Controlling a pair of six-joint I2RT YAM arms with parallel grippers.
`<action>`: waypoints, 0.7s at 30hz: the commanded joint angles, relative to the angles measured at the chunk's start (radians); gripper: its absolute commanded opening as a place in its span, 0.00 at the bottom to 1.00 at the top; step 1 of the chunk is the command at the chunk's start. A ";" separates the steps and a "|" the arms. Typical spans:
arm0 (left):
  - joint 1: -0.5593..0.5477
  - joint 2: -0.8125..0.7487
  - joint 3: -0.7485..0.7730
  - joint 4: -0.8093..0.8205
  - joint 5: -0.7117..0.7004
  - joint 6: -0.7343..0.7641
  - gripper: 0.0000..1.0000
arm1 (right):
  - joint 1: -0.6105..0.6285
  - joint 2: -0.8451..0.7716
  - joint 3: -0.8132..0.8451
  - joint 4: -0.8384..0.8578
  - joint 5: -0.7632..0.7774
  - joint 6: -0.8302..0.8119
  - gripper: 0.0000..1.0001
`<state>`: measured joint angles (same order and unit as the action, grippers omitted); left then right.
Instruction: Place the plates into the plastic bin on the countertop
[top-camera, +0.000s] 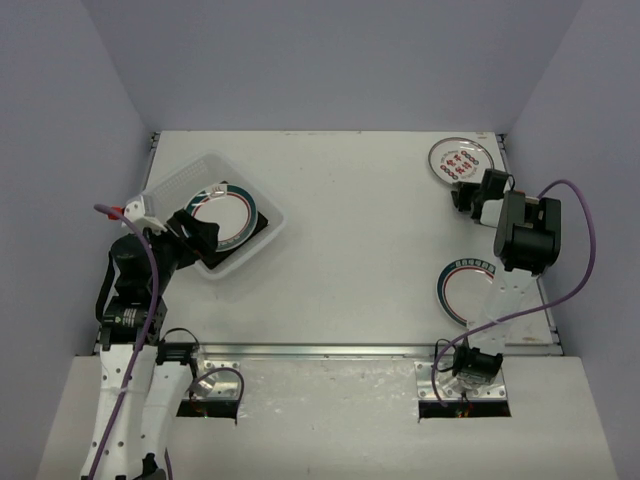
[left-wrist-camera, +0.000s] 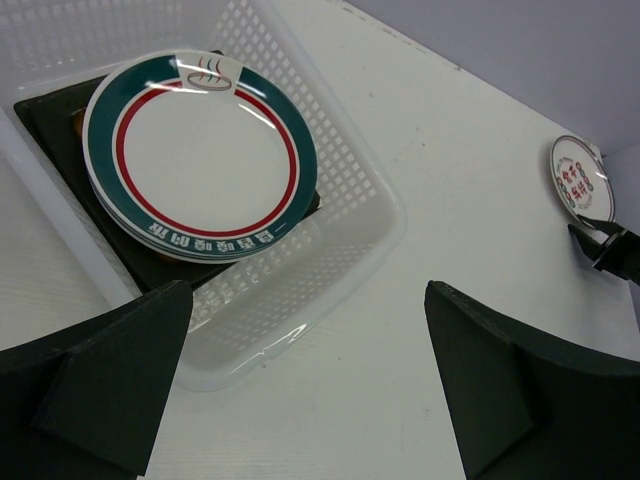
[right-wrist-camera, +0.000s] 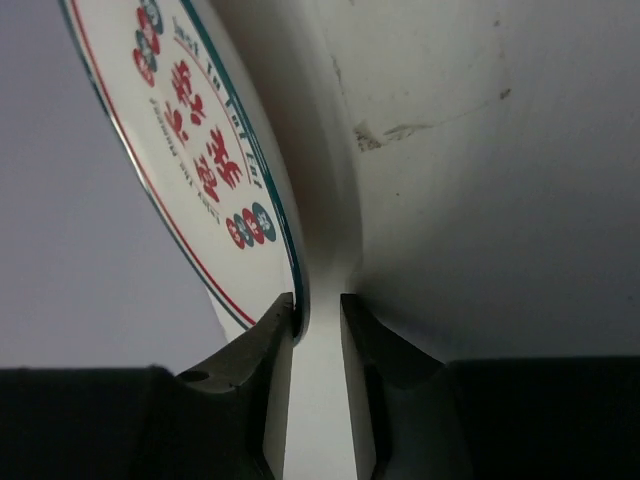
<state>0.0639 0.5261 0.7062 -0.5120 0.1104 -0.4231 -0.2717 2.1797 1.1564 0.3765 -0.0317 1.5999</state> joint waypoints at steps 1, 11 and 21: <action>-0.010 0.014 0.029 0.020 -0.013 -0.003 1.00 | -0.015 0.097 0.006 -0.195 0.086 -0.030 0.21; -0.010 0.005 0.032 0.015 -0.012 -0.003 1.00 | 0.016 -0.005 -0.009 -0.058 -0.012 -0.239 0.00; -0.005 -0.105 0.027 0.020 -0.053 -0.017 1.00 | 0.177 -0.319 -0.040 -0.046 -0.383 -0.484 0.00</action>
<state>0.0639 0.4763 0.7063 -0.5205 0.0899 -0.4276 -0.1864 1.9982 1.1004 0.3097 -0.2010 1.2741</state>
